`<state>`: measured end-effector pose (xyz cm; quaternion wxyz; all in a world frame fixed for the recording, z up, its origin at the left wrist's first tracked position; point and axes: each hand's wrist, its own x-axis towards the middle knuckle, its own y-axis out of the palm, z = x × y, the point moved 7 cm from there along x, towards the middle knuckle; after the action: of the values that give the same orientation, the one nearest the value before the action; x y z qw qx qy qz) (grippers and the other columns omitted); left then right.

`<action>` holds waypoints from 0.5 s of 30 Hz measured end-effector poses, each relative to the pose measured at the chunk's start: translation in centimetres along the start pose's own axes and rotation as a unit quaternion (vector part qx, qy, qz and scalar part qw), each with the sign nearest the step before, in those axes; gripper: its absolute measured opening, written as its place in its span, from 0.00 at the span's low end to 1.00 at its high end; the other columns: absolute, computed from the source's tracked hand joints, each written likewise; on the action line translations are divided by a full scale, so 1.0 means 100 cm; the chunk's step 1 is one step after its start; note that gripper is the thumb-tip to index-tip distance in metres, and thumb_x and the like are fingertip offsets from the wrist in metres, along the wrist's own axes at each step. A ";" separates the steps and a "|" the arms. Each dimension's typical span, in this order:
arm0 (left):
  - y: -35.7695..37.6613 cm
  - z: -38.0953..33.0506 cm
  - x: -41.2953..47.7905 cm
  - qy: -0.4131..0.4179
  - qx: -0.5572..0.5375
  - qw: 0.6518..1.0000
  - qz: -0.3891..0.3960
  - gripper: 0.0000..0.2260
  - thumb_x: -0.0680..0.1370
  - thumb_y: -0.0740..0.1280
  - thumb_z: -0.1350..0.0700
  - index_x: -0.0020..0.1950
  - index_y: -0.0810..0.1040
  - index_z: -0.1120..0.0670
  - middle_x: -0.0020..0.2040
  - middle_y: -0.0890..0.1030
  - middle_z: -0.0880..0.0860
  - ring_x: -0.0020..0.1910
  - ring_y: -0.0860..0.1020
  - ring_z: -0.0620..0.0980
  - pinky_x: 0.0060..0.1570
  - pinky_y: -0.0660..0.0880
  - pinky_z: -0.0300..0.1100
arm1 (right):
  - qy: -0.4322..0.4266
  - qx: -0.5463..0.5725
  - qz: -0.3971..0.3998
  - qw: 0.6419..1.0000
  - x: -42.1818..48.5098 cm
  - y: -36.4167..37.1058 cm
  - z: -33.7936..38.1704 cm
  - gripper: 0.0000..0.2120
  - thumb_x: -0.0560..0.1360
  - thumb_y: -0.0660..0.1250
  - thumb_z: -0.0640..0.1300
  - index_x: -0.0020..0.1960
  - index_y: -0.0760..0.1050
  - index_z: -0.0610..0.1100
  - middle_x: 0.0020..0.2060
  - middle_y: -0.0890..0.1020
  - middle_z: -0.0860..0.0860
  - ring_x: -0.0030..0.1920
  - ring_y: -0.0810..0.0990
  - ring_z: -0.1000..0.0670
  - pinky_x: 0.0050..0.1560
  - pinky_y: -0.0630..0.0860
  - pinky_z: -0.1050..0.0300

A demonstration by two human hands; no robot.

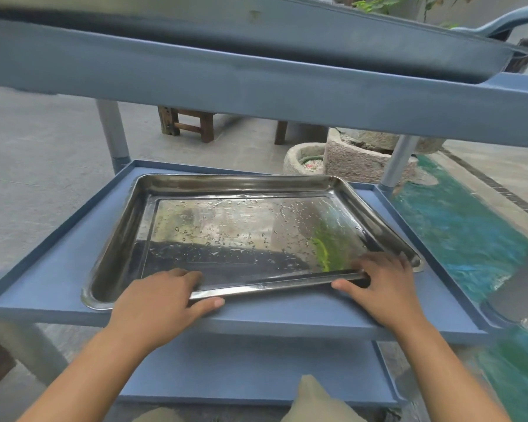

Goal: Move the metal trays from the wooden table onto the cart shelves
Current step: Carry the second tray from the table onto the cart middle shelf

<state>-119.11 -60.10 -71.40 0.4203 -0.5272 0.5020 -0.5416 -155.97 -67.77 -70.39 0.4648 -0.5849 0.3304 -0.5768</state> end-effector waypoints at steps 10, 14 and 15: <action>0.000 -0.007 0.001 -0.014 -0.011 1.000 -0.009 0.41 0.68 0.37 0.20 0.64 0.73 0.41 0.59 0.79 0.42 0.54 0.79 0.46 0.45 0.78 0.46 | 0.100 0.063 0.012 0.993 -0.003 0.011 -0.010 0.44 0.60 0.53 0.81 0.64 0.74 0.54 0.69 0.68 0.50 0.73 0.59 0.46 0.72 0.51 0.33; 0.002 -0.006 0.002 -0.020 -0.015 1.000 -0.012 0.42 0.68 0.36 0.20 0.64 0.73 0.41 0.60 0.78 0.41 0.55 0.79 0.46 0.45 0.77 0.46 | 0.112 0.085 0.008 0.990 -0.003 0.013 -0.011 0.48 0.59 0.54 0.81 0.69 0.70 0.51 0.74 0.62 0.47 0.76 0.54 0.46 0.73 0.54 0.34; 0.002 -0.006 0.002 -0.022 -0.018 0.999 -0.015 0.42 0.67 0.35 0.20 0.64 0.73 0.41 0.60 0.78 0.41 0.55 0.79 0.46 0.45 0.77 0.46 | 0.118 0.086 0.001 0.989 -0.003 0.012 -0.012 0.49 0.60 0.54 0.81 0.69 0.69 0.51 0.75 0.60 0.46 0.77 0.53 0.45 0.73 0.54 0.35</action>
<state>-119.78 -60.27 -71.50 0.4135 -0.5538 0.4946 -0.5269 -156.97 -68.10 -71.76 0.4721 -0.4704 0.3327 -0.6671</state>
